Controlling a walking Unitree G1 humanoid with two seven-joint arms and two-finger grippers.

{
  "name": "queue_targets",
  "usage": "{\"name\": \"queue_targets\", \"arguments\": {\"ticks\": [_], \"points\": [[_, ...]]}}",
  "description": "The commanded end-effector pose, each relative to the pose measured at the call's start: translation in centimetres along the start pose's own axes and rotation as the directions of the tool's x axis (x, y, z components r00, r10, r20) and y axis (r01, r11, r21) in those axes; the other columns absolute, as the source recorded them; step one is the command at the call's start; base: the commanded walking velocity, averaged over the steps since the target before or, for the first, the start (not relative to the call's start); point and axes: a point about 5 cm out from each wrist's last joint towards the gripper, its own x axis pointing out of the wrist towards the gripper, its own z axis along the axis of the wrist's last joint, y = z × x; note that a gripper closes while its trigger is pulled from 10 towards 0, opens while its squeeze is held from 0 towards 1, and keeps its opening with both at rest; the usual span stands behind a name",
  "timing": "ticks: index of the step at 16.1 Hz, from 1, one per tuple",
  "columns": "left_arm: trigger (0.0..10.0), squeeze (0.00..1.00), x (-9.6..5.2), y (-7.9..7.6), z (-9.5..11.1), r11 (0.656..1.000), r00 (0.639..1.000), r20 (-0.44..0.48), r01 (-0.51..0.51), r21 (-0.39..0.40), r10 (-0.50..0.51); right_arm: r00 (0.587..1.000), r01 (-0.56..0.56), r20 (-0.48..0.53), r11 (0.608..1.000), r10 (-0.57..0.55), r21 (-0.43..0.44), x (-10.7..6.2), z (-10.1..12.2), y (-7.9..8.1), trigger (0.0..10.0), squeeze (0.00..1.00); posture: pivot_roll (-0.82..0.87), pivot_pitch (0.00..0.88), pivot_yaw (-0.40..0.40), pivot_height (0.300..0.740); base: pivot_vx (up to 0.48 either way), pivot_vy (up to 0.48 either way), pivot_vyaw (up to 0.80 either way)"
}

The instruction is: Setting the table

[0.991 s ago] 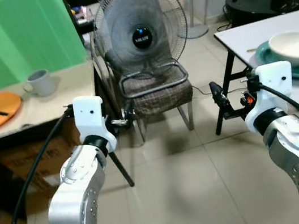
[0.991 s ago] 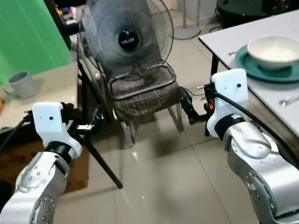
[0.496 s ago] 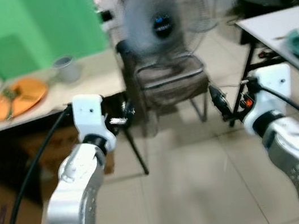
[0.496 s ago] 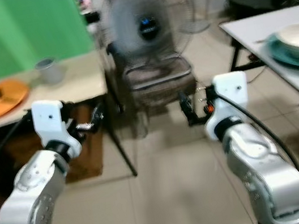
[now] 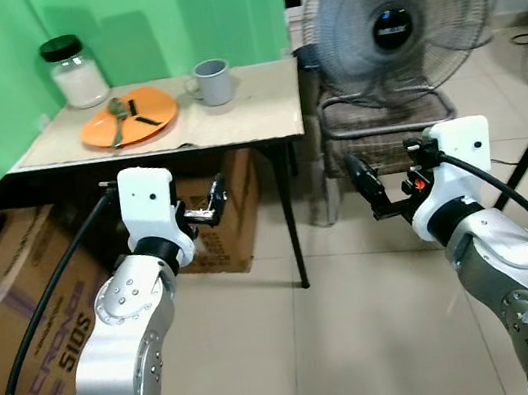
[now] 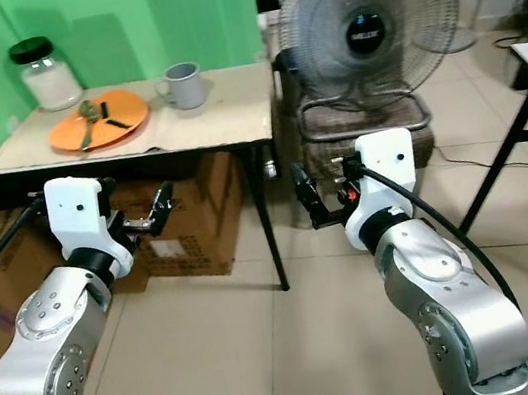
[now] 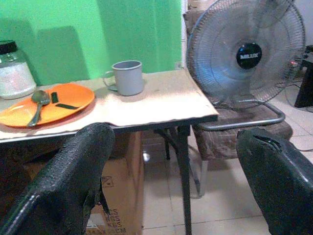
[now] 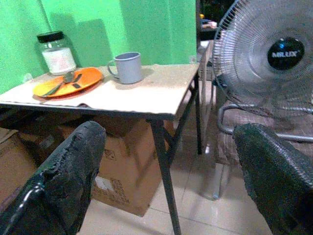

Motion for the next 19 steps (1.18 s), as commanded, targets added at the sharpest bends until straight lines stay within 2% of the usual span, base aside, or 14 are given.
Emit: {"name": "queue_targets", "arguments": {"ticks": [1,2,5,8,13,19], "points": [[10.0,0.78,0.02,-0.04,0.3,1.0,1.0,0.014,0.007,0.01,-0.007,1.0,0.02,-0.015,1.0,-0.02,-0.005,0.05,-0.11,-0.51,10.0,0.0,0.0,0.0,0.081,0.74,0.281,0.0,0.0],[10.0,0.78,0.0,0.0,0.32,1.0,1.0,0.017,0.006,0.009,-0.007,1.0,0.011,-0.022,0.999,-0.012,-0.048,0.11,-0.12,-0.51,10.0,0.0,0.0,0.0,0.079,0.74,0.307,0.0,0.8],[10.0,0.78,0.0,0.07,0.32,1.0,1.0,0.02,0.004,0.007,-0.004,1.0,-0.015,-0.022,0.998,0.013,-0.068,0.19,-0.09,-0.16,10.0,0.0,0.0,0.0,0.079,0.74,0.315,0.0,0.8],[10.0,0.78,0.01,0.05,0.32,1.0,1.0,0.02,0.0,0.003,0.0,1.0,-0.027,-0.011,0.999,0.027,-0.043,0.2,-0.11,0.06,10.0,0.0,0.01,0.0,0.073,0.74,0.325,0.0,0.0],[10.0,0.78,-0.06,0.1,0.28,1.0,1.0,0.02,-0.005,0.003,0.005,0.998,-0.053,-0.019,0.994,0.052,-0.094,0.37,-0.12,0.22,10.0,0.0,0.01,0.0,0.065,0.74,0.324,0.0,0.0],[10.0,0.78,0.04,0.02,0.31,1.0,1.0,0.02,-0.006,0.002,0.006,0.998,-0.06,-0.017,0.993,0.059,-0.102,0.43,-0.12,0.3,10.0,0.0,0.01,0.0,0.067,0.74,0.324,0.0,0.0]]}}
